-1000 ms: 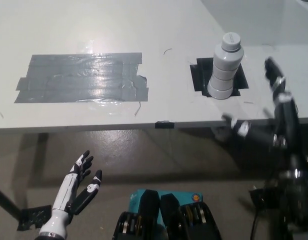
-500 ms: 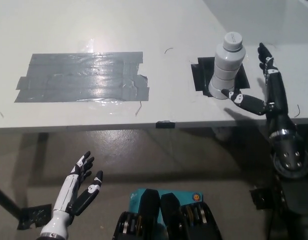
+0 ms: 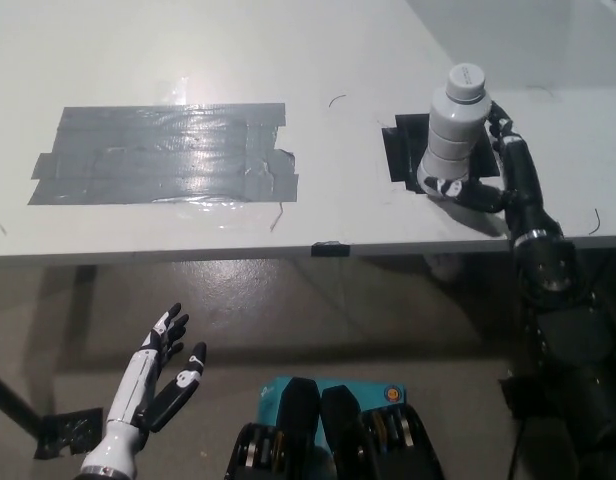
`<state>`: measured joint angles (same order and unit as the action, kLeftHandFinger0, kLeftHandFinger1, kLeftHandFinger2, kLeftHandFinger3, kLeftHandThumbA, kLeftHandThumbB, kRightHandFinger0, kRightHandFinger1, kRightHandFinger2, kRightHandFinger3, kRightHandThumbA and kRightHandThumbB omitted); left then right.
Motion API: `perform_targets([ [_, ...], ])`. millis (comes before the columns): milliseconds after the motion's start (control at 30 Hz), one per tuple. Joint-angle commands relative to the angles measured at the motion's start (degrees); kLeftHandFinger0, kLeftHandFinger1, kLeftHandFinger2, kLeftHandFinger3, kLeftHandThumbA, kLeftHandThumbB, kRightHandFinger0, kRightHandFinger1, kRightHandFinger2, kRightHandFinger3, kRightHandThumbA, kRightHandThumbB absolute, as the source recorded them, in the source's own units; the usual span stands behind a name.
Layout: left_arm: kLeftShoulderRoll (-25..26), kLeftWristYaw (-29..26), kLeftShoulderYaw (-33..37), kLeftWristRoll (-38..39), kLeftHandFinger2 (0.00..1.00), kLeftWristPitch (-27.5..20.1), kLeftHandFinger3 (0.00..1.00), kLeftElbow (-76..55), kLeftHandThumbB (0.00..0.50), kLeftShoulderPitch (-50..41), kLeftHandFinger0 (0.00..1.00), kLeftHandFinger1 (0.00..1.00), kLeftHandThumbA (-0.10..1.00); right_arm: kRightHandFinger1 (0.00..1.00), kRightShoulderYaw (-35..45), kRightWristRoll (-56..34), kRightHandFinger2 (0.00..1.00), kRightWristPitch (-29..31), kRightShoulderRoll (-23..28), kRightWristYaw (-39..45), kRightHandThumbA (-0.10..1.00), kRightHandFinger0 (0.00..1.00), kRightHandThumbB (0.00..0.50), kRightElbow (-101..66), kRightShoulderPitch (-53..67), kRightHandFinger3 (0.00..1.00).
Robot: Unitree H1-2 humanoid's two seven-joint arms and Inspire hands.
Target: A white bottle is kept in the middle of the desk infront of the robot and the robot picks it up with its right hand and passes it to a person
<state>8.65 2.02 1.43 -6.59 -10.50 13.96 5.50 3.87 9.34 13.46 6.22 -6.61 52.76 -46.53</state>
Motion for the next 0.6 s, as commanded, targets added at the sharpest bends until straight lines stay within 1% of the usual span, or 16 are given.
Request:
perform_targets([
  [0,0.2,-0.7,-0.4,-0.1,1.0,-2.0,1.0,-1.4,0.114,1.0,1.0,1.0,0.52,1.0,-1.0,-0.8,1.0,4.2,-0.1,-0.6,1.0,1.0,0.471,3.0,-6.3,1.0],
  [67,0.2,-0.5,-0.4,0.0,1.0,-1.6,1.0,-1.6,0.12,0.9,1.0,1.0,0.51,1.0,-1.3,-0.9,1.0,4.6,-0.1,-0.5,1.0,1.0,0.474,4.9,-7.5,1.0],
  [100,0.2,-0.6,-0.4,-0.1,1.0,-1.3,1.0,-1.7,0.133,0.9,1.0,1.0,0.5,1.0,-1.5,-0.9,1.0,4.6,-0.2,-0.3,1.0,1.0,0.481,6.3,-8.6,1.0],
  [200,0.4,-0.8,-0.3,-0.7,1.0,-1.0,1.0,-2.0,0.131,0.9,1.0,1.0,0.48,1.0,-1.2,-2.1,1.0,5.6,-0.6,0.7,1.0,1.0,0.489,10.7,-11.6,1.0],
  [233,0.3,-0.8,-0.3,-0.6,1.0,-1.1,1.0,-2.0,0.137,0.9,1.0,1.0,0.47,1.0,-0.8,-2.8,1.0,5.2,-0.7,1.3,1.0,1.0,0.5,12.1,-12.7,1.0],
  [267,0.2,-0.8,-0.4,-0.5,1.0,-1.1,1.0,-1.9,0.134,1.0,1.0,1.0,0.45,1.0,-0.2,-3.8,1.0,4.3,-0.8,2.1,0.97,1.0,0.492,13.7,-14.0,1.0],
  [300,0.2,-0.8,-0.4,-0.5,1.0,-1.1,1.0,-1.9,0.133,1.0,1.0,1.0,0.45,1.0,1.3,-6.0,1.0,3.0,-1.0,3.5,0.85,1.0,0.441,15.4,-15.2,1.0],
  [333,0.2,-0.9,-0.3,-0.6,1.0,-1.2,1.0,-1.9,0.134,1.0,1.0,1.0,0.45,1.0,4.2,-9.6,1.0,0.0,-1.1,5.7,0.7,1.0,0.416,18.2,-17.2,1.0],
  [367,0.2,-1.0,-0.3,-0.8,1.0,-1.3,1.0,-1.9,0.135,0.9,1.0,1.0,0.45,1.0,5.2,-10.6,1.0,-1.8,-1.1,6.3,0.66,1.0,0.417,19.6,-18.2,1.0],
  [400,0.1,-0.8,-0.3,-0.5,1.0,-0.7,1.0,-2.3,0.144,0.7,1.0,1.0,0.45,0.66,9.9,-15.4,0.78,-8.7,-0.7,9.7,0.35,0.68,0.315,22.8,-20.4,0.99],
  [433,0.1,-0.8,-0.2,-0.7,1.0,-0.8,1.0,-2.4,0.146,0.5,1.0,1.0,0.45,0.23,10.0,-14.6,0.31,-11.2,-0.4,8.6,-0.02,0.25,0.26,24.4,-21.1,0.38],
  [467,0.1,-0.8,-0.2,-0.7,1.0,-0.8,1.0,-2.5,0.146,0.4,1.0,1.0,0.45,0.19,9.6,-13.3,0.37,-12.4,-0.2,7.7,-0.08,0.15,0.268,25.5,-21.6,0.36],
  [500,0.1,-0.8,-0.2,-0.7,1.0,-0.6,1.0,-2.7,0.151,0.5,1.0,1.0,0.45,0.12,9.5,-12.7,0.37,-12.6,0.0,7.6,-0.1,0.04,0.24,26.0,-21.6,0.33],
  [533,0.2,-0.7,-0.2,-0.8,1.0,-0.1,1.0,-3.0,0.153,0.8,1.0,1.0,0.45,0.17,9.1,-12.0,0.48,-13.8,0.4,7.8,-0.1,0.01,0.226,27.0,-21.5,0.42],
  [567,0.2,-0.7,-0.2,-0.7,1.0,0.0,1.0,-3.0,0.155,1.1,1.0,1.0,0.46,0.27,9.2,-11.9,0.64,-14.5,0.5,7.9,-0.1,0.0,0.207,27.4,-21.6,0.59],
])
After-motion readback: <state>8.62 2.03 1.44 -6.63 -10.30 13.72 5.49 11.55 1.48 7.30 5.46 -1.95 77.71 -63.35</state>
